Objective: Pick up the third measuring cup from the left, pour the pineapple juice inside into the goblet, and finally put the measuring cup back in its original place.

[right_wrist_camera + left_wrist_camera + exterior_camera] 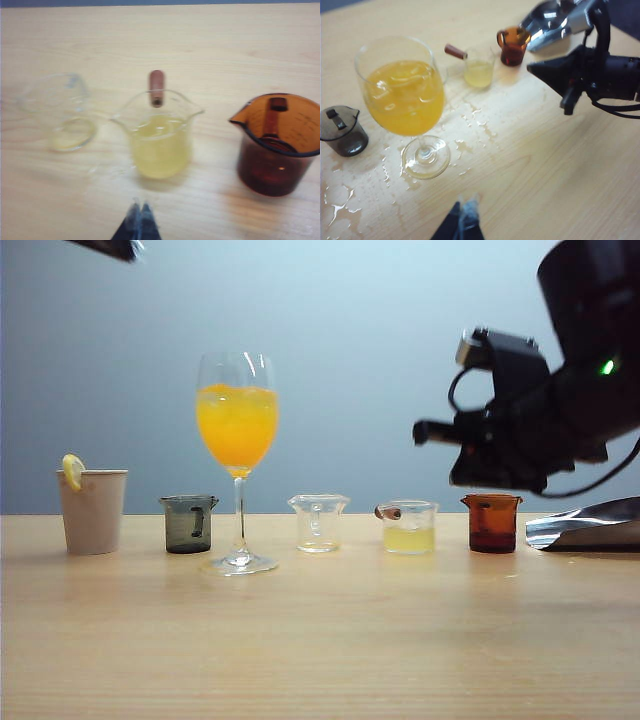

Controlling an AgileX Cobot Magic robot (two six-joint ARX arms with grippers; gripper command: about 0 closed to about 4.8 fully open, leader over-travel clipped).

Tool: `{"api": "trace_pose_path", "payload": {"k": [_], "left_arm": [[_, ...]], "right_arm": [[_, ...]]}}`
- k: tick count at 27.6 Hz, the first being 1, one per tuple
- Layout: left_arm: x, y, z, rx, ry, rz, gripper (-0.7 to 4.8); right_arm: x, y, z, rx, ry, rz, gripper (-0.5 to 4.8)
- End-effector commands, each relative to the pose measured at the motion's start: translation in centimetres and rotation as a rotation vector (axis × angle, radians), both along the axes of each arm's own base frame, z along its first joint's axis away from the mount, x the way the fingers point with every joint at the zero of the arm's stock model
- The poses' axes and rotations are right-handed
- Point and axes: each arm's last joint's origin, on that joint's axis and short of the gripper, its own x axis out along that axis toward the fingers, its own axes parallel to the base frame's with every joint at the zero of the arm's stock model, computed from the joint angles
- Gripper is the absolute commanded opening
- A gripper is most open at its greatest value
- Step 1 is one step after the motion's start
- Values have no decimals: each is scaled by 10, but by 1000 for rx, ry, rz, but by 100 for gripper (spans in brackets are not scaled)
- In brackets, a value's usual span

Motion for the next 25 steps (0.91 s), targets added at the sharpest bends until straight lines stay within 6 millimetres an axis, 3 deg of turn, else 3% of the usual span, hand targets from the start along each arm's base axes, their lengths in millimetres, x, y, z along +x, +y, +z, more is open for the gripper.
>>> {"api": "trace_pose_path", "payload": {"k": [1, 8, 13, 14, 16, 17, 25], "left_arm": [[8, -5, -4, 16, 12, 0, -6], [16, -10, -5, 41, -29, -19, -6], [16, -9, -5, 44, -30, -19, -6], [16, -9, -5, 43, -30, -20, -6], [16, -9, -5, 43, -30, -19, -6], [16, -9, -5, 43, -30, -19, -6], [15, -9, -8, 61, 0, -20, -6]], "right_arm": [[14, 7, -3, -13, -2, -14, -9], [56, 27, -19, -59, 79, -24, -9], [56, 28, -24, -65, 95, -19, -8], [56, 28, -24, -65, 95, -19, 25], [56, 28, -23, -65, 86, -17, 321], [57, 28, -22, -81, 72, -11, 426], [83, 43, -30, -69, 72, 33, 444]]}}
